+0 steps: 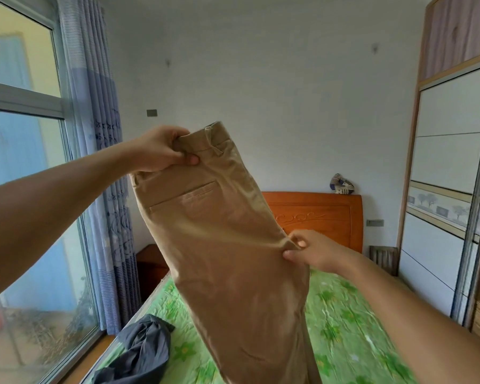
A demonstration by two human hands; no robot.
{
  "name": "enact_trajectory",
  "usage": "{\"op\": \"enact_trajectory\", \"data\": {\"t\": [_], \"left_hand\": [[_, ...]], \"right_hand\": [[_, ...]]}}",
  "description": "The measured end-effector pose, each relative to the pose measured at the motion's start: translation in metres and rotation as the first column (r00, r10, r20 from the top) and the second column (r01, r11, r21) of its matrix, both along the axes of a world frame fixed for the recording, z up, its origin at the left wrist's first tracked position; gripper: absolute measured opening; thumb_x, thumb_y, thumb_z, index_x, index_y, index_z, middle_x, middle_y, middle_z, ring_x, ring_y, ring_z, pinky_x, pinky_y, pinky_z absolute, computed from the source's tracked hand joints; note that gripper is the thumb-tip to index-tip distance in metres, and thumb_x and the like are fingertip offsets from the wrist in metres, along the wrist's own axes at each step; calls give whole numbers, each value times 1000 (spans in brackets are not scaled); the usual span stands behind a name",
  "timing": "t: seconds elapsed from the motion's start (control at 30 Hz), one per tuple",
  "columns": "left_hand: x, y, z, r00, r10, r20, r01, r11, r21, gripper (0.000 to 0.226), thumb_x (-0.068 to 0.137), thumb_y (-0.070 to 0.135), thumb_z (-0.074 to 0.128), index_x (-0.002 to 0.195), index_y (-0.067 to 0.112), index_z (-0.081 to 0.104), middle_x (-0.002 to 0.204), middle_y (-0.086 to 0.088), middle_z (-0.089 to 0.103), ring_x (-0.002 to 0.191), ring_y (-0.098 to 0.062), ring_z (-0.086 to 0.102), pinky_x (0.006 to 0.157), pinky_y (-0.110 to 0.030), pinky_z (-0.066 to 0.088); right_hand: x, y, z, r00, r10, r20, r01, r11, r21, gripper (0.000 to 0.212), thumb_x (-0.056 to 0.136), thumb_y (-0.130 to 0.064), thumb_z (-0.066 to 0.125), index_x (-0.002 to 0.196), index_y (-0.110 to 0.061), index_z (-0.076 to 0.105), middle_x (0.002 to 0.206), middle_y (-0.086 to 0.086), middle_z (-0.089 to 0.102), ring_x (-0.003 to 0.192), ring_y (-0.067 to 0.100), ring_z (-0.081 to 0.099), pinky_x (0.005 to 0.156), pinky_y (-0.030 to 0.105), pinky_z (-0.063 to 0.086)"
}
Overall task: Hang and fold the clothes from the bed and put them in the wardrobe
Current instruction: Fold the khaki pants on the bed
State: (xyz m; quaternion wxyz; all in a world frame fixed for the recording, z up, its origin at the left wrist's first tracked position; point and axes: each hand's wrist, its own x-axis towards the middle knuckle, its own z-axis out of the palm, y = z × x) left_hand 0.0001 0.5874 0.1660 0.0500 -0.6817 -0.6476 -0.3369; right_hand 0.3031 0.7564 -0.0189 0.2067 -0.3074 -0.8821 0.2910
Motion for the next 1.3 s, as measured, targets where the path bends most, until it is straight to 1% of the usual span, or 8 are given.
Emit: {"op": "enact_trajectory", "data": {"t": [0.1,0.27,0.4,0.63,0.77,0.9,1.0,1.3], "left_hand": [[19,11,3,998,-3,-70,3,1000,0,21,85,27,79,102,17,70,94,-3,73,85,-15,70,73,-29,60],[38,23,6,974,5,-228,-14,999,-37,20,82,30,82,87,19,66,83,0,67,82,-22,65,76,-44,54],[45,29,7,958,37,-283,-57,996,-63,22,78,36,83,81,24,65,80,6,65,79,-17,63,75,-43,54],[44,9,4,861,203,-466,-277,956,-97,57,55,76,78,88,36,56,87,13,63,79,-11,61,67,-35,51],[2,-25,-26,987,36,154,6,964,-267,50,66,31,88,110,18,66,104,-3,74,99,-23,72,82,-33,60],[16,-18,-96,610,-230,758,190,972,141,34,84,11,71,117,5,67,114,-15,74,105,-31,71,84,-38,62],[47,-7,-125,475,-282,834,89,958,274,34,97,30,60,125,11,62,120,-16,71,106,-29,71,86,-39,61],[122,-31,-99,619,-349,704,-41,880,473,67,88,74,40,127,23,60,123,-6,69,117,-23,65,102,-52,50]], "right_hand": [[-13,-10,20,952,133,-276,-184,968,-169,62,73,-56,82,127,-39,56,120,-12,70,110,8,67,98,36,49],[-28,-21,40,929,152,-338,-156,988,18,24,95,-24,70,119,-24,70,113,-9,75,106,9,69,101,42,52],[-36,-28,70,879,195,-434,-290,943,-164,56,82,-23,84,132,-23,58,118,-6,73,106,10,70,99,35,55],[-55,-37,91,696,89,-713,-231,967,-105,26,87,-2,74,112,-7,73,108,8,76,103,23,72,95,40,57],[-47,-27,76,660,76,-747,-342,916,-209,29,88,-5,74,116,-9,72,113,10,75,107,28,71,94,42,57],[-44,-27,63,595,27,-803,-415,866,-278,26,88,-11,74,114,-12,73,116,16,73,108,34,71,90,47,59],[-40,-35,58,551,-1,-834,-446,845,-296,28,89,-16,73,116,-9,72,118,20,72,110,38,69,90,47,58],[22,-94,87,450,19,-893,-335,931,-148,17,90,-22,69,102,-13,78,105,16,76,92,29,75,69,30,60]]}}
